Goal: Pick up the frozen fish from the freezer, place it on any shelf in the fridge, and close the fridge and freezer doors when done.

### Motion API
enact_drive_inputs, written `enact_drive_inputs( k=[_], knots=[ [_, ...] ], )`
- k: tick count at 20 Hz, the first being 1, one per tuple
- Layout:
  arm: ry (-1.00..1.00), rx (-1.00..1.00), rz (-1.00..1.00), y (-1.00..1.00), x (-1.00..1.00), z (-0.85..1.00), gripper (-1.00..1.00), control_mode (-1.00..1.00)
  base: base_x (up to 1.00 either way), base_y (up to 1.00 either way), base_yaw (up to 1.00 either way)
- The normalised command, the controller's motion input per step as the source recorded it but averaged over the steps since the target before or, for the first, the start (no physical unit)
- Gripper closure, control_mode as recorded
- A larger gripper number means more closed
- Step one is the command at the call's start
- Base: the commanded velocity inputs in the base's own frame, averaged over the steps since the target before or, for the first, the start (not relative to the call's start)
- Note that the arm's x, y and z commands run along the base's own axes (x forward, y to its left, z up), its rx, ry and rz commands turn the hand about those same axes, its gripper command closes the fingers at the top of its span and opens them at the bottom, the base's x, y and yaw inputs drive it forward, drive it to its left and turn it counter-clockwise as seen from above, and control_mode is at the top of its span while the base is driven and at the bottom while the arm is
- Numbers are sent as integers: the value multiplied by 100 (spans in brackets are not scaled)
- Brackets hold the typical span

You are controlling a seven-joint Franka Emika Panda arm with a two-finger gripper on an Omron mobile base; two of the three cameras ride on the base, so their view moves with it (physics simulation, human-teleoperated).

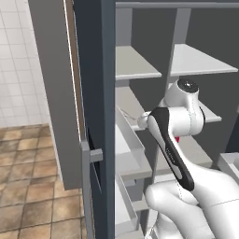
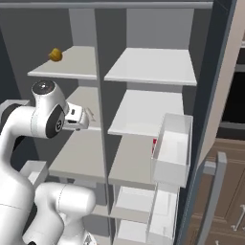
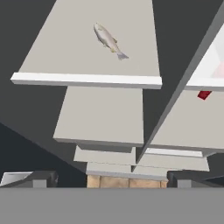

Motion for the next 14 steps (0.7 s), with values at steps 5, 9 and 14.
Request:
enact_drive_inputs(
  k=[5,9,14],
  knots=[
    [0,0,0,0,0,0,-100,100,33,13,0],
    [0,0,0,0,0,0,-100,100,37,9,0],
    [0,0,0,0,0,0,-100,100,39,11,0]
  ],
)
